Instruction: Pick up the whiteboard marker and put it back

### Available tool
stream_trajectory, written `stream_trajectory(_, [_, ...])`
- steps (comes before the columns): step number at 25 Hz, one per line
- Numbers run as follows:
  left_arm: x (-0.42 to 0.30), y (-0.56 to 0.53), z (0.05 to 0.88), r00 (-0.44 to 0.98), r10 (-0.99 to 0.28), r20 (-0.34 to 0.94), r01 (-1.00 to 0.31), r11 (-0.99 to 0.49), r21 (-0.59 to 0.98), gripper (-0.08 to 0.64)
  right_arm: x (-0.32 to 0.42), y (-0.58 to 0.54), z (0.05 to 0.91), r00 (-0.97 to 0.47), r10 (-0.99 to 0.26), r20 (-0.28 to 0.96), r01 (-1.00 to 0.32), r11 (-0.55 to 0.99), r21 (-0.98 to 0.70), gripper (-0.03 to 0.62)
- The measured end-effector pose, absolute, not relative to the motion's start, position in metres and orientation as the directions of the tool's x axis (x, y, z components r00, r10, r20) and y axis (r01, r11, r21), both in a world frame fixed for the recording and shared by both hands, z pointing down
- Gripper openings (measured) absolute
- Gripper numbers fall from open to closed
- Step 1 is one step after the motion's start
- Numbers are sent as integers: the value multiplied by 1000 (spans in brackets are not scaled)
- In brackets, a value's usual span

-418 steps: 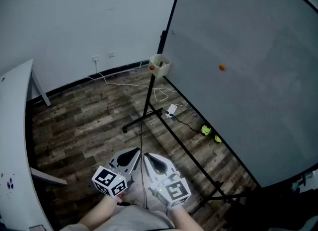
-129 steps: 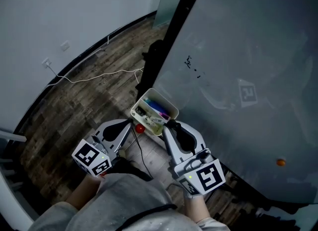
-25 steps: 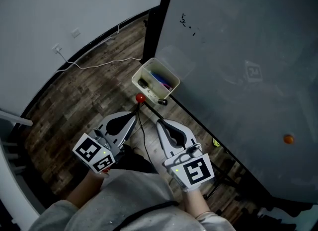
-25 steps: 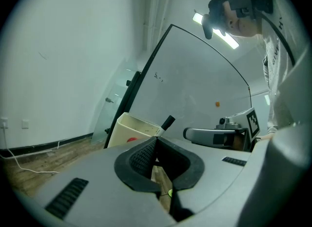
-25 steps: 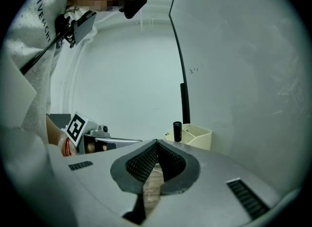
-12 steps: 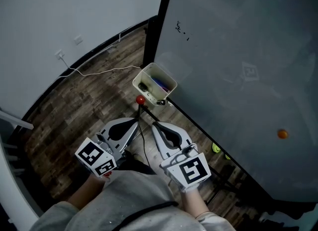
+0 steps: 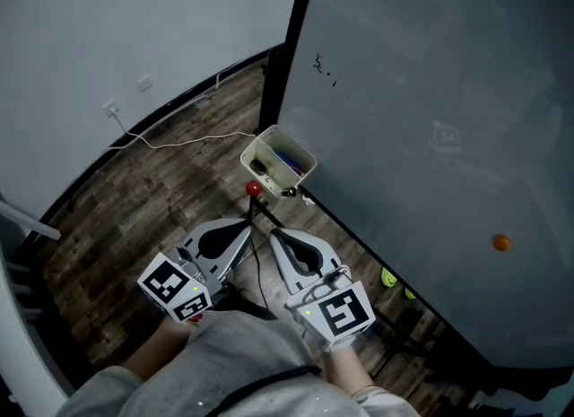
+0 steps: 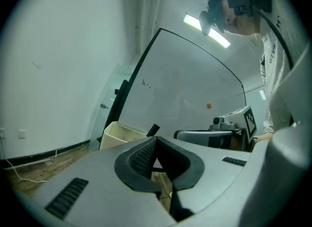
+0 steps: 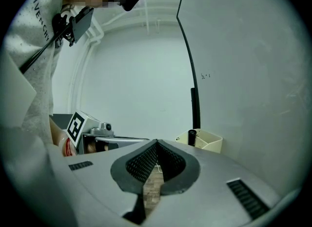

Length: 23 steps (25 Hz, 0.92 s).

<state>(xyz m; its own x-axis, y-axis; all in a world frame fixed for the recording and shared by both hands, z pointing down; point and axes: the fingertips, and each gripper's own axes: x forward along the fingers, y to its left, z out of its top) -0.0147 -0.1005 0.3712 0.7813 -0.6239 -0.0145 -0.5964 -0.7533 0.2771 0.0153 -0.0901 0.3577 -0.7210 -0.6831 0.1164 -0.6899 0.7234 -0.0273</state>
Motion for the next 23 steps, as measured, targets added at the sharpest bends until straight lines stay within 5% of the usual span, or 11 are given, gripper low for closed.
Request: stream_trajectory(23, [-16, -91, 355, 763, -642, -78, -600, -747, 286, 11, 7, -76, 355, -757, -643, 118, -649, 760, -24, 18])
